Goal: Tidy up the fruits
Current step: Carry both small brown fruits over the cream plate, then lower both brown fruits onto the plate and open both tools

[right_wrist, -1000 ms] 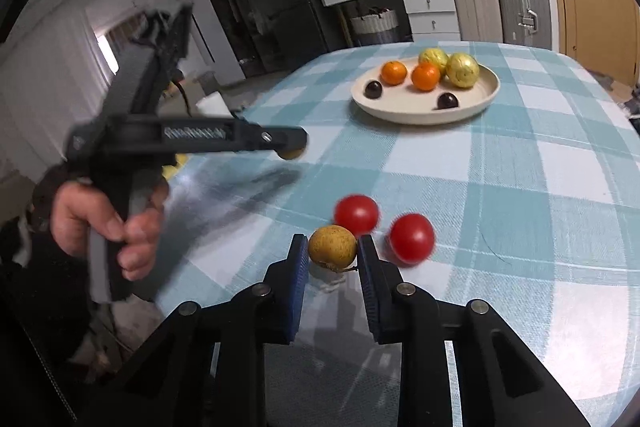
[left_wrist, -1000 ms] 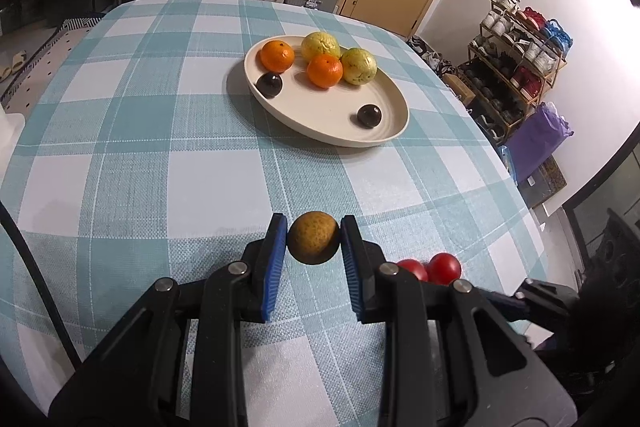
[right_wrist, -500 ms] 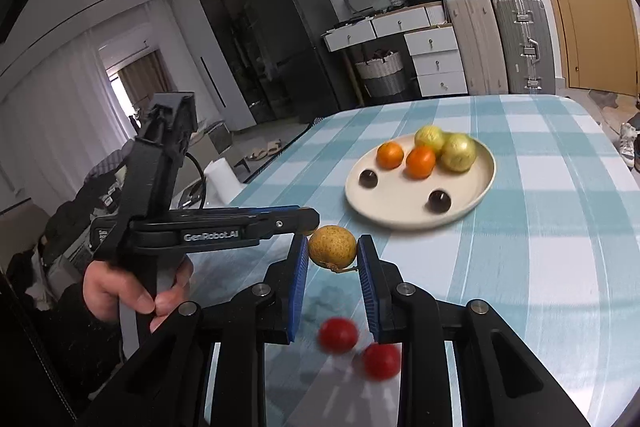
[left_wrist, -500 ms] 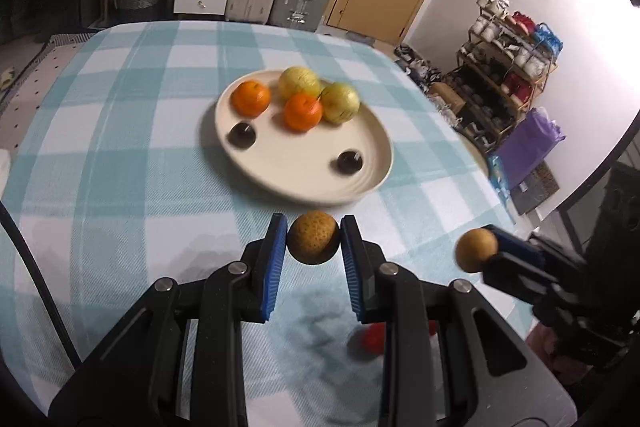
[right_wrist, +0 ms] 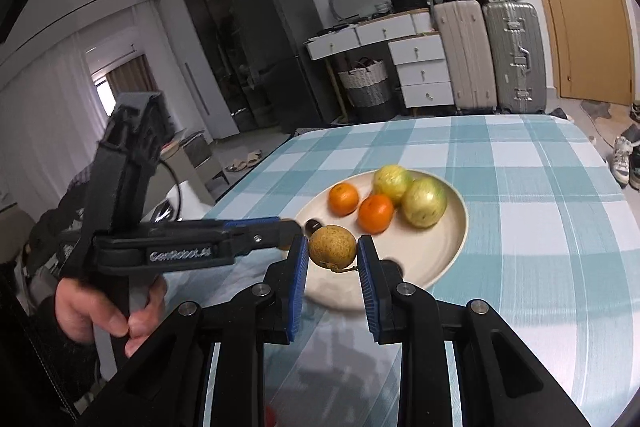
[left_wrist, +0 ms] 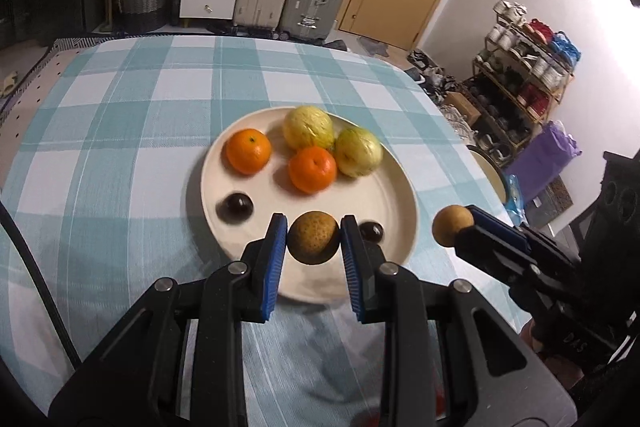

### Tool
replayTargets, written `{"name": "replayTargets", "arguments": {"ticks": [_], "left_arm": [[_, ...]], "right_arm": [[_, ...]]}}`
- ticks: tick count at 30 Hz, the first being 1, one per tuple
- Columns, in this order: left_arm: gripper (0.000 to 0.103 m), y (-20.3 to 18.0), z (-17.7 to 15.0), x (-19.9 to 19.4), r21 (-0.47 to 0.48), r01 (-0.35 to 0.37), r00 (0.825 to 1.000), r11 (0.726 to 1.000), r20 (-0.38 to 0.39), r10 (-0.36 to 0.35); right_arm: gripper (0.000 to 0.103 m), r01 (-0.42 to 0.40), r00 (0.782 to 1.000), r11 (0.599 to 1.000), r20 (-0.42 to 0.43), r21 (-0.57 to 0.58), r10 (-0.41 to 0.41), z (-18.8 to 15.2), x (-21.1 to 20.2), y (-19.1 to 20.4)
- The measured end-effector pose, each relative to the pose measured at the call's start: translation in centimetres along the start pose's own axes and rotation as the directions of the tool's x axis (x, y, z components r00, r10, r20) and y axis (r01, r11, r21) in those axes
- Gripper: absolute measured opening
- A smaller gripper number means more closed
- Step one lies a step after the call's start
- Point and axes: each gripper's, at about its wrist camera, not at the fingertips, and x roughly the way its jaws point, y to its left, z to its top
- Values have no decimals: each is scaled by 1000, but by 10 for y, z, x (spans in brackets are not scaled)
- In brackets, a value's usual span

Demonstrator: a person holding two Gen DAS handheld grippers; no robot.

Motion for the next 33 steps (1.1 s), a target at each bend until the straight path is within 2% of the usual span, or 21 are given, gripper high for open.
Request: {"name": "replayTargets", "arguments": {"ticks": [3,9,12,18,29,30,31,32,33], "left_arm": [[25,5,10,10,-6,-4,1000,1000,0,4],[25,11,26,28,-6,-12,1000,1000,-5,12],[25,13,32,38,-1,-13,1000,1000,-18,13],[25,16,39,51,7,-14,999,1000,-35,14],[25,21,40,64,-19,-20,999,1000,-49,19],[25,21,41,64,-26,-11,999,1000,-49,10],[25,21,42,63,-28,-5,999,1000,-47,3],[25,20,42,61,-26,-6,999,1000,-41,5],[25,19,42,58,-22,-8,999,1000,-35,8]], "right_arm": [[25,-14,1000,999,-10,43,15,8,15,-13],[25,16,999,1000,-48,27,-15,19,45,-24],[26,98,993,994,-56,-52,-101,20,56,-21],[26,108,990,990,-76,-93,-115,16,74,-19],[26,129,988,991,-86,-29,-131,19,86,-35],[27,124,988,992,-87,-36,-127,19,86,-34],[35,123,988,991,-86,-43,-126,20,87,-32],[48,130,988,990,-80,-52,-134,20,86,-30],[52,141,987,988,-72,-59,-145,21,86,-29]]}}
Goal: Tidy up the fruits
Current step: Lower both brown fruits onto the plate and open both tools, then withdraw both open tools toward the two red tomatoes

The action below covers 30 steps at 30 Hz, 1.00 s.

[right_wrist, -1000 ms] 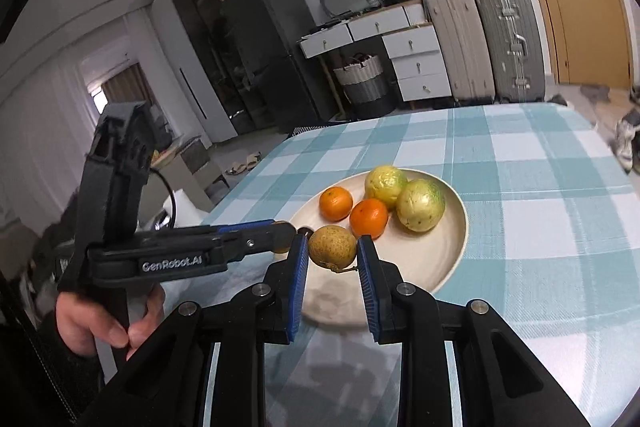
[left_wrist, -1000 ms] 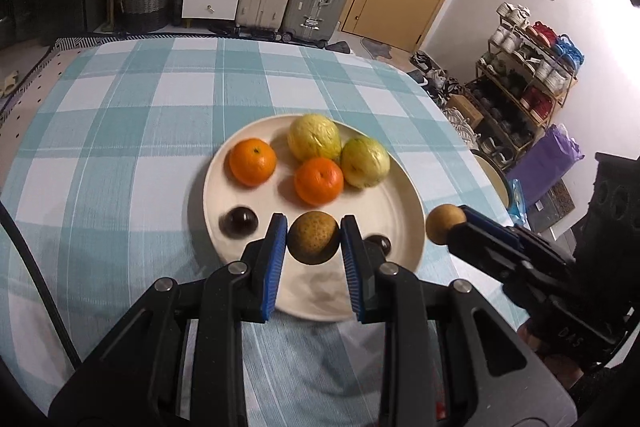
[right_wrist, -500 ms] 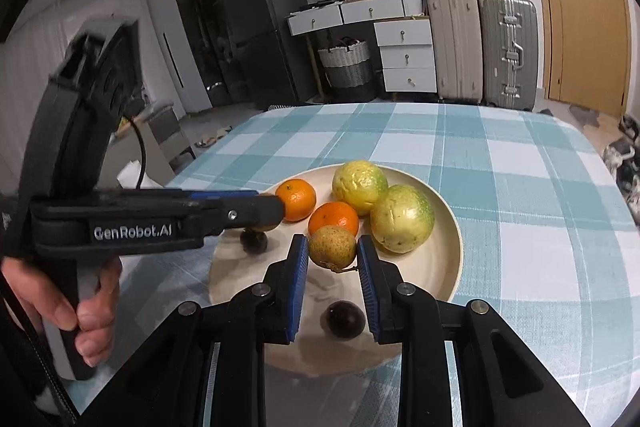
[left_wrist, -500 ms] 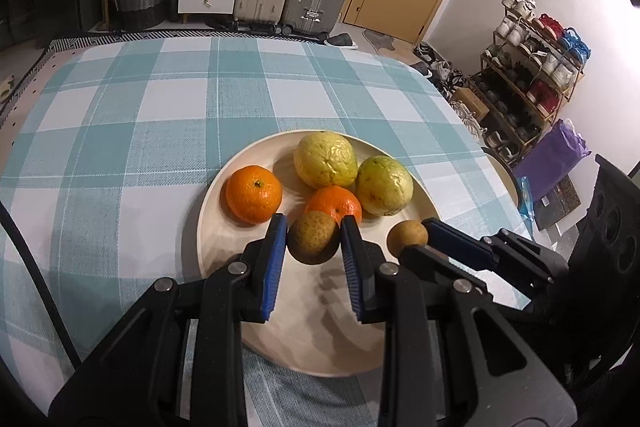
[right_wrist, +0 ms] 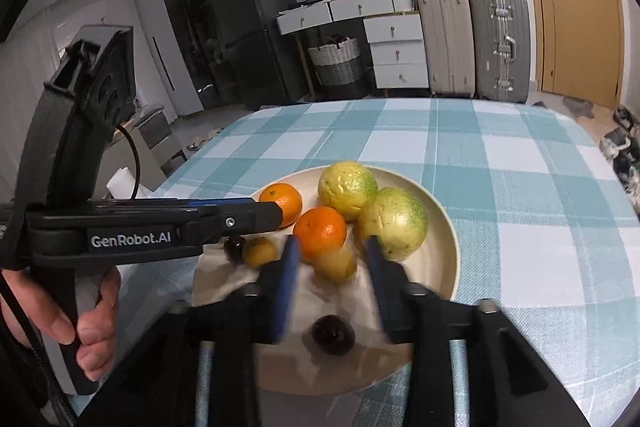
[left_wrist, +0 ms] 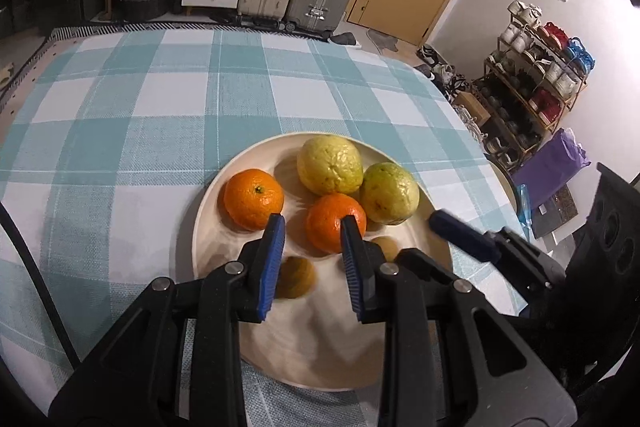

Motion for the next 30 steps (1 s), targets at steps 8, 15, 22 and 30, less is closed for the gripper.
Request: {"name": "replayTargets", "arguments": {"ticks": [8,15,22,30], "left_arm": [[41,1,-9,-24,-21,-10,1000,1000,17,11],[46,0,-27,-50,-32,-53,998,998,30,54],[66,-9,-40,-85,-23,-79,993,997,85,80],[100,-24,-61,-126,-2,-120,973,993,201,118]], "right_arm": [[63,8,997,1000,74,2,-8,-1,-26,3],[69,33,994,999,102,13,-34,-7,-53,5],[96,73,982,996,169,43,-80,-12,-88,11],[101,90,976,995,197,47,-98,-18,-120,24]]}}
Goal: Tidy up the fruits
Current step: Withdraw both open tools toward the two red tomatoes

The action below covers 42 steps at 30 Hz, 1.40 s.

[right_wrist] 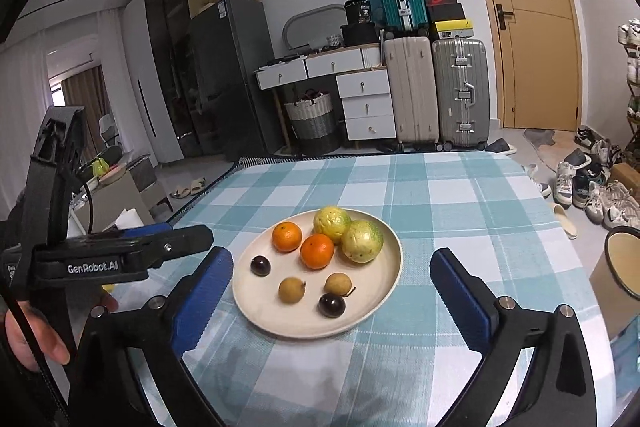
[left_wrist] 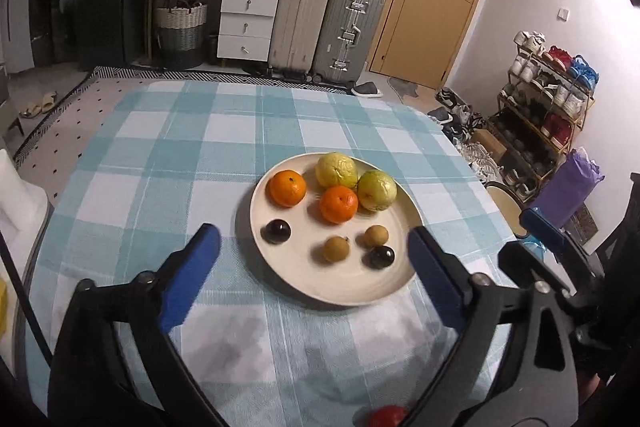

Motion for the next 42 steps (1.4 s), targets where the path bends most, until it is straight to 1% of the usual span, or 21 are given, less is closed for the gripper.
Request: {"name": "replayTargets", "arguments": {"ticks": [4,9,11,18,21,25,27,29,31,33,39,42], "left_arm": [[102,-5,-8,-17,12,-10,1000,1000,21,9],[102,-4,-19,-37,-17,-36,998,999,43,37],[102,-4,-24,-41,-18,-64,997,998,35,64],[102,-5,-44,-46,-2,-58,998,998,7,58],[102,-7,-54,-49,6,-28,1000,1000,-5,28],[102,-7,-67,-51,0,-6,1000,1000,-9,6],[102,-6,-74,-48,-7,7,1000,1000,-28,-7],[102,-5,-80,-44,-17,-2,999,1000,-47,2],[102,-3,-87,-37,-28,8,997,1000,-81,-10],[102,-3,-93,-32,-29,13,995,999,-100,-16],[102,-9,-114,-23,-16,46,987,999,-152,-48],[102,-14,-123,-19,5,52,984,999,-170,-50]], "right_arm": [[103,3,1000,1000,24,-18,-2,0,-19,5],[103,10,999,999,48,-49,-7,-5,-42,12],[103,10,999,998,54,-54,-8,-8,-50,14],[103,7,998,999,65,-51,-4,-16,-71,15],[103,-4,999,999,33,-52,6,-21,-75,16],[103,3,1000,999,6,-48,-3,-33,-78,15],[103,10,1000,999,-5,-44,-11,-38,-79,15],[103,14,1000,999,-18,-41,-15,-45,-81,13],[103,-5,999,999,-36,-36,4,-52,-83,11],[103,-8,999,1000,-46,-30,6,-57,-85,11],[103,-3,997,999,-79,-37,0,-73,-86,12],[103,-2,996,1000,-91,-31,-1,-79,-85,11]]}}
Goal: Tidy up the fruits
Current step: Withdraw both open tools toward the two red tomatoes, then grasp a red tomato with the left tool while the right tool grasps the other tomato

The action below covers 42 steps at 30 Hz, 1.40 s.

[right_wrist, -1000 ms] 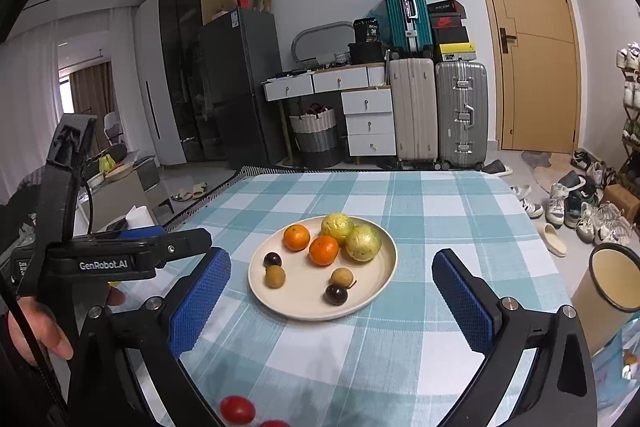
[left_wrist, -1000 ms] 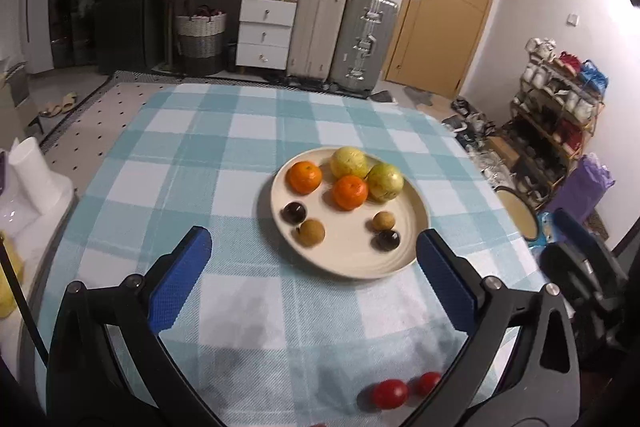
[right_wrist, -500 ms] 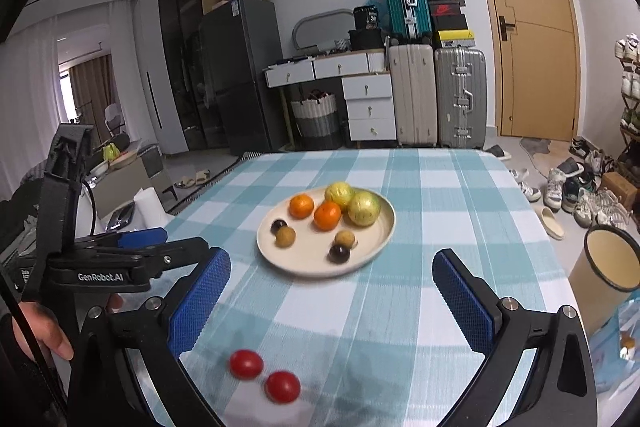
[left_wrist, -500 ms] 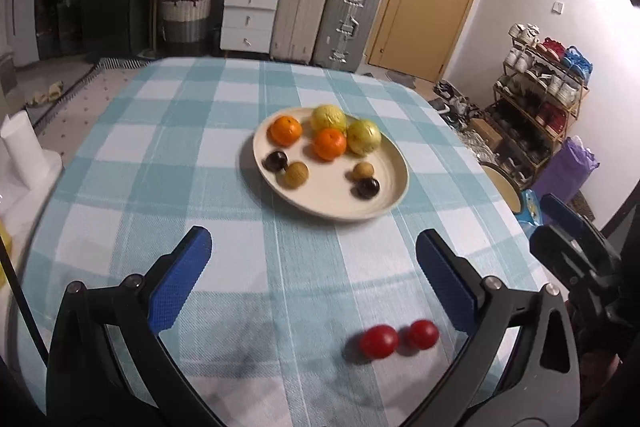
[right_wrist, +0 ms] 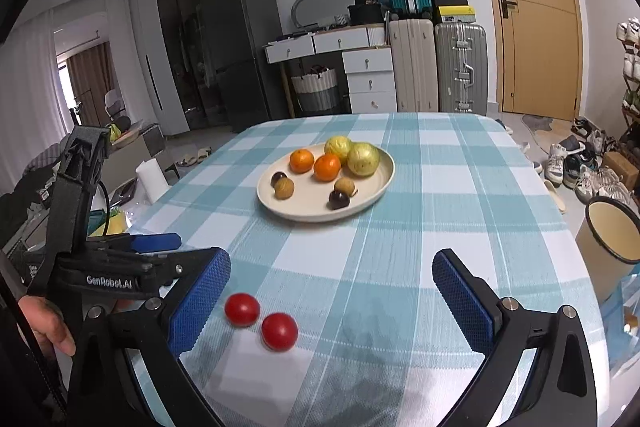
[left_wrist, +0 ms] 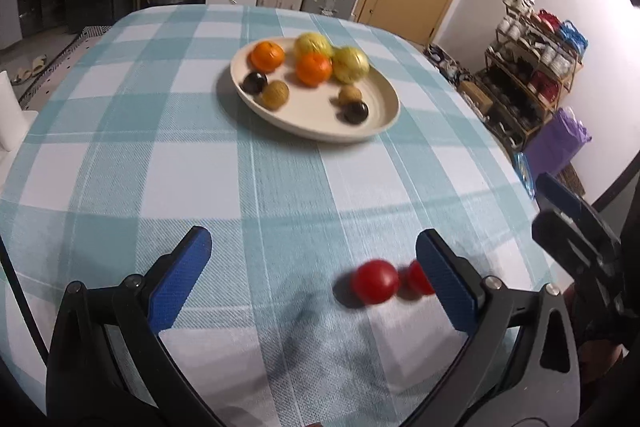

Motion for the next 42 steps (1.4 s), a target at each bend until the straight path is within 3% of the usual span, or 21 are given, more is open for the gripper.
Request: {"name": "replayTargets", "arguments": {"ticks": [5,16,22,24,30,42], "left_arm": [[102,-4,-9,10,41,-22,999,999,-38,23],[101,-16,-18,28,119,8,995,993,-99,4],[77,-15,-18,33,133,63,993,989,-107,-49],[60,-14,-17,31,119,111,989,987,-110,-98],[28,-20,-18,33,130,213,970,968,-143,-194],[27,-3,-16,29,75,211,972,975,-123,-201]], "right_arm": [[103,1,1000,1000,-20,16,-1,-7,4,-4],[103,-11,999,1000,-37,28,12,-12,8,-6],[103,-25,999,999,-46,20,26,-16,8,-3],[103,-27,998,999,-50,26,28,-16,9,-5],[103,-28,998,999,-58,34,30,-18,10,-7],[103,-52,995,998,-88,29,54,-20,13,-6]]}}
